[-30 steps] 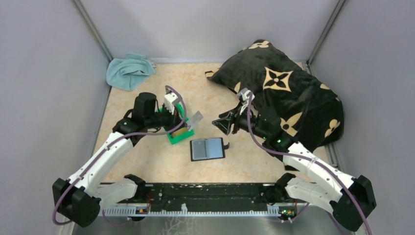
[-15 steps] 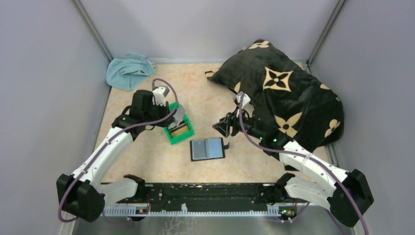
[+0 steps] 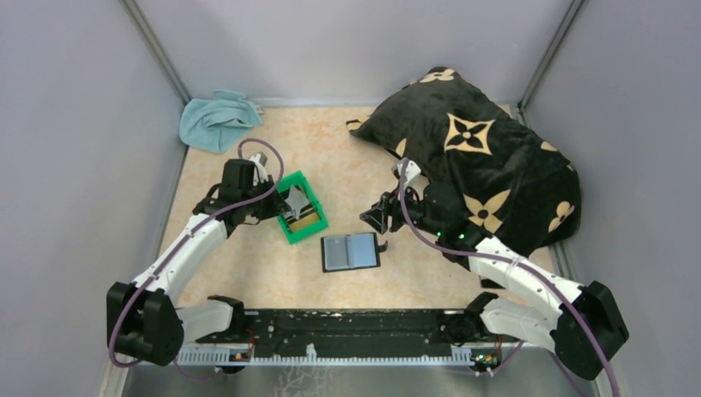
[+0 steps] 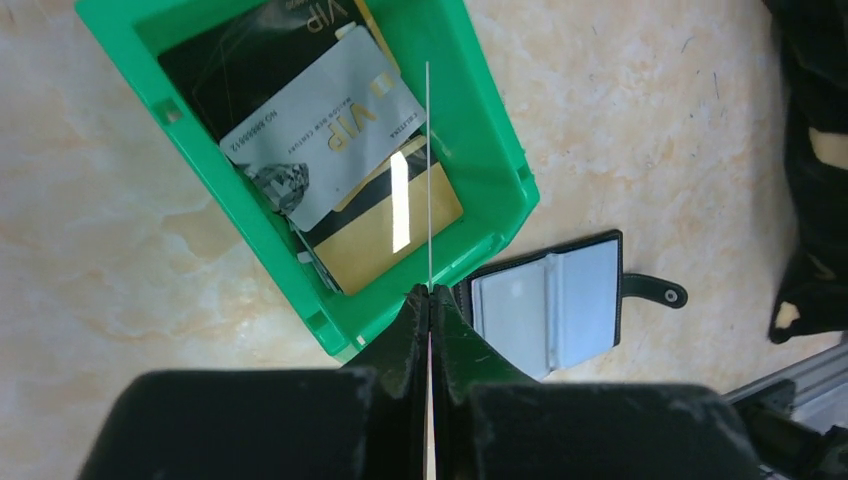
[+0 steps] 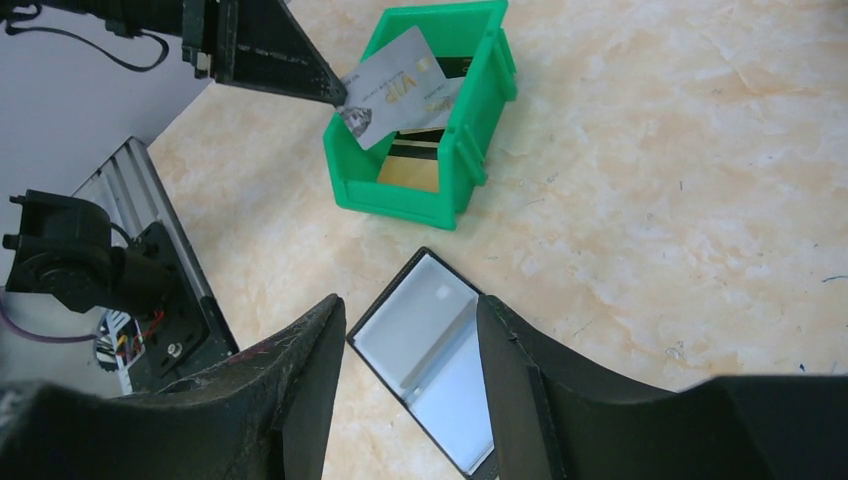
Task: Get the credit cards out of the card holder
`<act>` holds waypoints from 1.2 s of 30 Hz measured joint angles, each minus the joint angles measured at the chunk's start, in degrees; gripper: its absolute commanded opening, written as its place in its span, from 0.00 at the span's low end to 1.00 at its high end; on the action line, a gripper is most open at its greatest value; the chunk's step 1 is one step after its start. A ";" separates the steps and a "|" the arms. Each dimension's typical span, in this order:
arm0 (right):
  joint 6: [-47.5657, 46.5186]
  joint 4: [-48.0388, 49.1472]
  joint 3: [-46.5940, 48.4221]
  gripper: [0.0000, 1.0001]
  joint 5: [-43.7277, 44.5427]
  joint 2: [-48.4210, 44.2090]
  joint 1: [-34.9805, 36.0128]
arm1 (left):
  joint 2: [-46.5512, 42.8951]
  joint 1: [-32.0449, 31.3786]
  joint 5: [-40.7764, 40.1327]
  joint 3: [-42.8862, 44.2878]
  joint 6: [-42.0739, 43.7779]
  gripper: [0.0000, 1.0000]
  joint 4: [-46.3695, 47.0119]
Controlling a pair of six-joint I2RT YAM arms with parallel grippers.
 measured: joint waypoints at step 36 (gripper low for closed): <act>3.61 -0.42 -4.79 0.00 4.35 3.87 -3.34 | -6.56 -16.81 -14.80 -4.55 -13.88 0.26 10.64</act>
